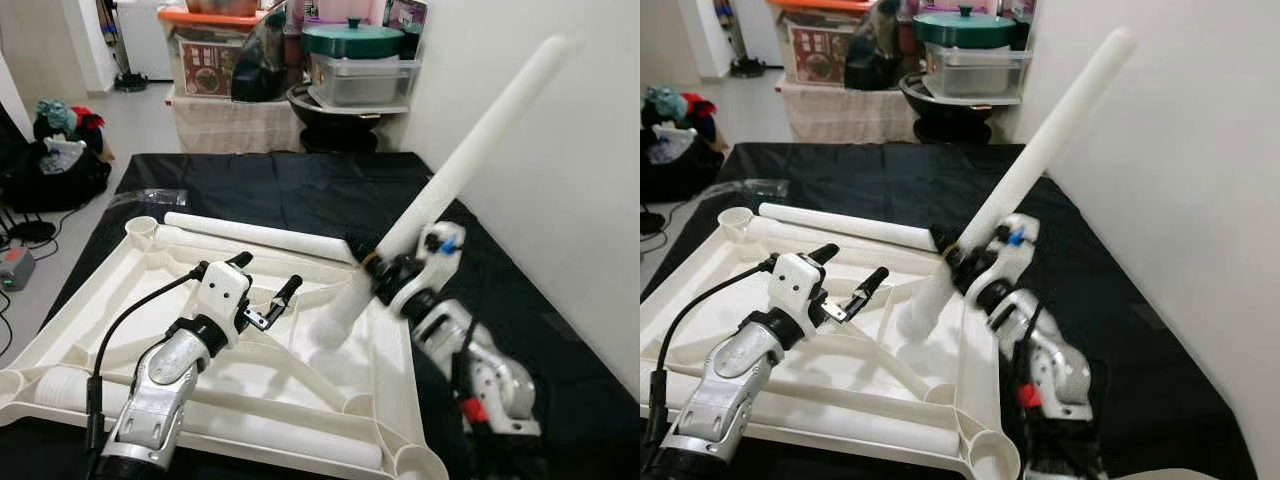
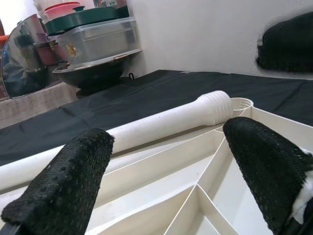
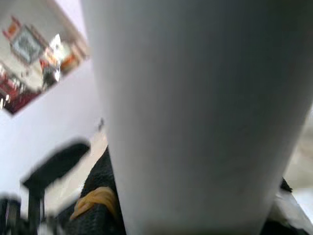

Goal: Building children table

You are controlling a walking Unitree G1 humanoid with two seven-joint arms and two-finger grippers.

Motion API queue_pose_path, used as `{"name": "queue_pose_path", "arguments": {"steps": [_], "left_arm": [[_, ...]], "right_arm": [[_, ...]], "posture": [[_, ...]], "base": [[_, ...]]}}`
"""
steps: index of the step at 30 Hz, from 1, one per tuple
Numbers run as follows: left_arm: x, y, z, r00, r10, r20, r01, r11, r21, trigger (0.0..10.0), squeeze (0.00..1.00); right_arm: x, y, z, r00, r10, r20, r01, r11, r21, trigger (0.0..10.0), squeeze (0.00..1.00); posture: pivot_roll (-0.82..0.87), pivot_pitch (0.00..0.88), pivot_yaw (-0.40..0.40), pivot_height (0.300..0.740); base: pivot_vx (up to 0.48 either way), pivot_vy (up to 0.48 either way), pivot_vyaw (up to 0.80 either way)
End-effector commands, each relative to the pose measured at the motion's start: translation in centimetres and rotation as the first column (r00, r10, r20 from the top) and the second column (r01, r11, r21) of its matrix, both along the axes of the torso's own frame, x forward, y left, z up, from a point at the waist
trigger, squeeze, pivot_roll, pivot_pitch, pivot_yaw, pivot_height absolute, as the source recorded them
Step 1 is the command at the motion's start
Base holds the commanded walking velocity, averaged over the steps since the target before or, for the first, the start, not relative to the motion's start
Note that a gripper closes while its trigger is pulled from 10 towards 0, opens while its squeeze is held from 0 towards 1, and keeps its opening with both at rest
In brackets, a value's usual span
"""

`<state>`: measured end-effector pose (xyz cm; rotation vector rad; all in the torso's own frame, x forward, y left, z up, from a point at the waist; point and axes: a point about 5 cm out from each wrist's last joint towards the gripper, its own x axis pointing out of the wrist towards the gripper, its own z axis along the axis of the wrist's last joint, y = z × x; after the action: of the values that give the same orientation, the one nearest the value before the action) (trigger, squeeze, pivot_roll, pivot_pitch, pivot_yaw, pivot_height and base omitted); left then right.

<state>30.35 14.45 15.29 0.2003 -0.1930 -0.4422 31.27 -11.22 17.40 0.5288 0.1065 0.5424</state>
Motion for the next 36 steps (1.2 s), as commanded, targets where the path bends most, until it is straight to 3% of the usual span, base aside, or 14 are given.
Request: {"name": "queue_pose_path", "arguments": {"steps": [1,4,7,10,12,14,20,21,22,24,26,27,31,36], "left_arm": [[-0.1,0.3,-0.2,1.000,0.012,-0.005,-0.012,1.000,0.015,10.0,0.00],[-0.1,0.3,-0.3,1.000,0.015,-0.007,-0.014,1.000,0.021,10.0,0.00],[-0.1,0.3,-0.3,1.000,0.015,-0.007,-0.014,1.000,0.021,10.0,0.00],[0.0,0.2,-0.3,1.000,0.013,-0.004,-0.013,1.000,0.028,10.0,0.00],[0.0,0.2,-0.3,1.000,0.013,-0.004,-0.013,1.000,0.028,10.0,0.00],[0.0,0.3,-0.3,1.000,0.013,0.000,-0.013,0.999,0.035,10.0,0.00],[0.0,0.3,-0.3,1.000,0.014,0.001,-0.015,0.999,0.039,10.0,0.00],[0.0,0.4,-0.3,1.000,0.016,0.004,-0.016,0.999,0.042,10.0,0.00],[0.0,0.4,-0.3,1.000,0.016,0.004,-0.016,0.999,0.042,10.0,0.00],[-0.1,0.2,-0.3,1.000,0.014,0.010,-0.015,0.999,0.048,10.0,0.00],[-0.1,0.2,-0.3,1.000,0.014,0.010,-0.015,0.999,0.048,10.0,0.00],[-0.1,0.1,-0.3,1.000,0.013,0.011,-0.014,0.999,0.050,10.0,0.00],[-0.1,0.2,-0.3,1.000,0.016,0.013,-0.017,0.998,0.054,10.0,0.00],[-0.2,0.3,-0.3,1.000,0.026,0.014,-0.026,0.998,0.056,10.0,0.00]], "right_arm": [[-0.2,-0.2,-1.3,0.997,0.021,-0.074,-0.025,0.998,-0.051,10.0,0.00],[-0.2,-1.4,-3.4,0.989,-0.007,-0.146,-0.019,0.985,-0.173,10.0,0.00],[-0.2,-1.4,-3.4,0.989,-0.007,-0.146,-0.019,0.985,-0.173,10.0,0.00],[-0.2,-2.1,-4.7,0.991,-0.023,-0.131,-0.028,0.927,-0.373,10.0,0.00],[-0.2,-2.1,-4.7,0.991,-0.023,-0.131,-0.028,0.927,-0.373,10.0,0.00],[-0.2,-2.4,-5.4,0.992,-0.006,-0.128,-0.061,0.860,-0.507,10.0,0.00],[-0.1,-3.0,-5.6,0.993,-0.008,-0.116,-0.060,0.819,-0.570,10.0,0.00],[0.7,-4.4,-5.1,0.998,-0.062,-0.033,0.025,0.748,-0.663,10.0,0.00],[0.7,-4.4,-5.1,0.998,-0.062,-0.033,0.025,0.748,-0.663,10.0,0.00],[2.2,-6.3,-2.8,0.973,-0.123,0.195,0.229,0.603,-0.764,10.0,0.00],[2.2,-6.3,-2.8,0.973,-0.123,0.195,0.229,0.603,-0.764,10.0,0.00],[2.6,-6.5,-2.0,0.954,-0.122,0.275,0.295,0.557,-0.777,10.0,0.00],[3.0,-6.4,-1.3,0.928,-0.104,0.357,0.358,0.512,-0.781,10.0,0.00],[3.5,-6.0,-1.1,0.907,-0.111,0.407,0.405,0.502,-0.764,10.0,0.00]], "posture": [[0.06,0.000,-0.100,0.740],[0.06,0.000,-0.102,0.740],[0.06,0.000,-0.102,0.740],[0.07,0.000,-0.102,0.740],[0.07,0.000,-0.102,0.740],[0.07,0.000,-0.102,0.740],[0.07,0.000,-0.102,0.740],[0.07,0.000,-0.102,0.740],[0.07,0.000,-0.102,0.740],[0.07,0.000,-0.105,0.740],[0.07,0.000,-0.105,0.740],[0.08,0.000,-0.106,0.740],[0.08,0.000,-0.111,0.740],[0.09,0.000,-0.117,0.740]], "base": [[0.000,0.000,0.00],[0.000,0.000,0.00],[0.000,0.000,0.00],[0.000,0.000,0.00],[0.000,0.000,0.00],[0.000,0.000,0.00],[0.000,0.000,0.00],[0.000,0.000,0.00],[0.000,0.000,0.00],[0.000,0.000,0.00],[0.000,0.000,0.00],[0.000,0.000,0.00],[0.000,0.000,0.00],[0.000,0.000,0.00]]}}
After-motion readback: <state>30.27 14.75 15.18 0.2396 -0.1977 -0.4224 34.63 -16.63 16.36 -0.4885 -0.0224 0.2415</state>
